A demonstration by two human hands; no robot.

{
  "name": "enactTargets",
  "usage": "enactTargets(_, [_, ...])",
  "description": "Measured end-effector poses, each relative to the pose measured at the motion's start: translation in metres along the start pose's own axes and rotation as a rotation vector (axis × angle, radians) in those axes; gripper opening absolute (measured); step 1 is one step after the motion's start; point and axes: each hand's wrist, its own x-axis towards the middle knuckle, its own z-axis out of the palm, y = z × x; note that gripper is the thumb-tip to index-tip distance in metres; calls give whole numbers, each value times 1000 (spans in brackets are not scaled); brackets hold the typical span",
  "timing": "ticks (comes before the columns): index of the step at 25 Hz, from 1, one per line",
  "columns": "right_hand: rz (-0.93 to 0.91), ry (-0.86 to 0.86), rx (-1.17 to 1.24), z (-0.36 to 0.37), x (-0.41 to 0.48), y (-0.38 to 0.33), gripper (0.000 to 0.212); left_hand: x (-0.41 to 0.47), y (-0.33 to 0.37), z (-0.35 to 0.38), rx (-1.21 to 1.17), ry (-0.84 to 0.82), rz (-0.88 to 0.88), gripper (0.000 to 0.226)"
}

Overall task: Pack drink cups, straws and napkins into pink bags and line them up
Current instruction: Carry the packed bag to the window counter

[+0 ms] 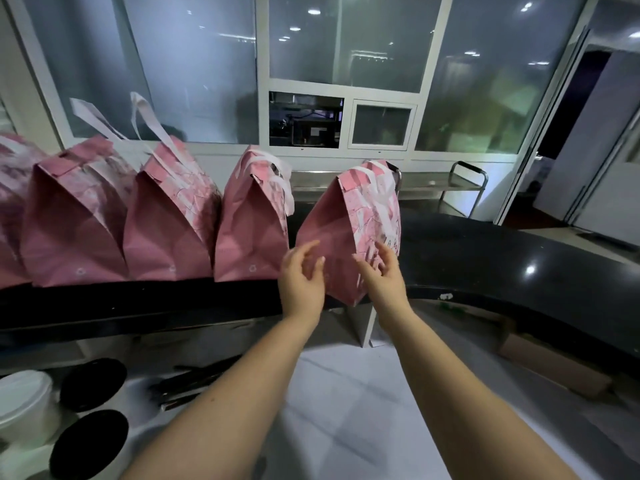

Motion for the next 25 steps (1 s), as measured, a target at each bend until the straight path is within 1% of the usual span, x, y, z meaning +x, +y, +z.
enactTargets(1, [-57, 52, -41, 7, 2, -3, 65, 12, 1, -5, 57, 58, 47, 39])
enactTargets(2, [-104, 89, -100, 14, 6, -6, 65, 23, 2, -6, 125, 51, 64, 46])
enactTargets(4, [-154, 132, -225, 28, 15, -10, 66, 38, 3, 1, 250, -75, 19, 63])
enactTargets(5, [-158, 149, -258, 31, 20, -11, 65, 43, 4, 6, 292, -128, -21, 69])
enactTargets(6, [-155, 158, -252, 33, 26, -10, 62, 46, 3, 9, 320, -145, -40, 70])
enactTargets(9, [-146, 106, -128, 25, 43, -9, 46, 48, -5, 11, 324, -53, 40, 54])
enactTargets(10, [-144, 87, -118, 23, 48, -9, 40, 48, -6, 11, 314, -23, 59, 50])
enactTargets(12, [-151, 88, -159, 22, 58, -9, 33, 52, -6, 12, 315, -2, 41, 44])
enactTargets(16, [-127, 79, -230, 19, 64, 9, 32, 50, -14, 7, 341, 4, -81, 30])
enactTargets(19, [-85, 67, -287, 1, 51, 43, 29, 23, -35, -6, 409, 3, -83, 22])
enactTargets(22, [-104, 50, -364, -2, 49, 51, 28, 14, -45, -13, 466, 14, -118, 22])
enactTargets(25, [-131, 36, -430, 16, 67, 38, 24, 30, -41, -13, 514, 108, -199, 25])
